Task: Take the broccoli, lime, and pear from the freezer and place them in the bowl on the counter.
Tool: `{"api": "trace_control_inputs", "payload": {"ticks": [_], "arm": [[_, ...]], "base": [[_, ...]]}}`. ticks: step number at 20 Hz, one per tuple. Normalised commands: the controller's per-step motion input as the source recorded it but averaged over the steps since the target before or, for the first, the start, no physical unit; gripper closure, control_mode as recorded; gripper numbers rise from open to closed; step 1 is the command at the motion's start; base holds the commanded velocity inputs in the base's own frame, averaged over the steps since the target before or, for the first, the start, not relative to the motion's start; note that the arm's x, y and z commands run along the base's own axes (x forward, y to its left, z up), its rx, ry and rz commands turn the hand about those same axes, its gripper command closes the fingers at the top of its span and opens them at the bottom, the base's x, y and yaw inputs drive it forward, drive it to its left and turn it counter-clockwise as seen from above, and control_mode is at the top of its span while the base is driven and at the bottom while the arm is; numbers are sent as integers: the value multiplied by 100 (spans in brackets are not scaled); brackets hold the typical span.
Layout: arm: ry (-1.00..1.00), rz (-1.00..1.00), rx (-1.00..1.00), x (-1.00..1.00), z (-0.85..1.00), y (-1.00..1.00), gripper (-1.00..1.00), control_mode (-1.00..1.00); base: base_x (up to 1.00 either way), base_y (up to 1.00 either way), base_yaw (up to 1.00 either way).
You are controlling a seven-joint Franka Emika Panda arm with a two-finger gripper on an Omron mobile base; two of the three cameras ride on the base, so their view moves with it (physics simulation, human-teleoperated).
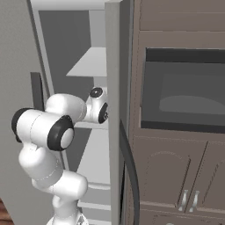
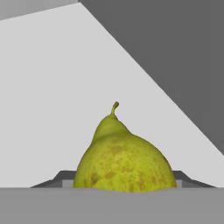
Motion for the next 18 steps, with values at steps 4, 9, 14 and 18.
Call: {"api": "trace_control_inputs", "payload": {"ticks": [4, 9, 14, 18], "arm": [[-2, 0, 0, -54, 0, -4, 100, -100], [0, 4, 0, -78, 2, -6, 100, -100], [0, 11, 0, -54, 24, 3, 100, -100], [0, 15, 0, -54, 35, 26, 100, -100]], "base": [[0, 0, 0], [0, 0, 0], [0, 0, 0], [0, 0, 0]]}}
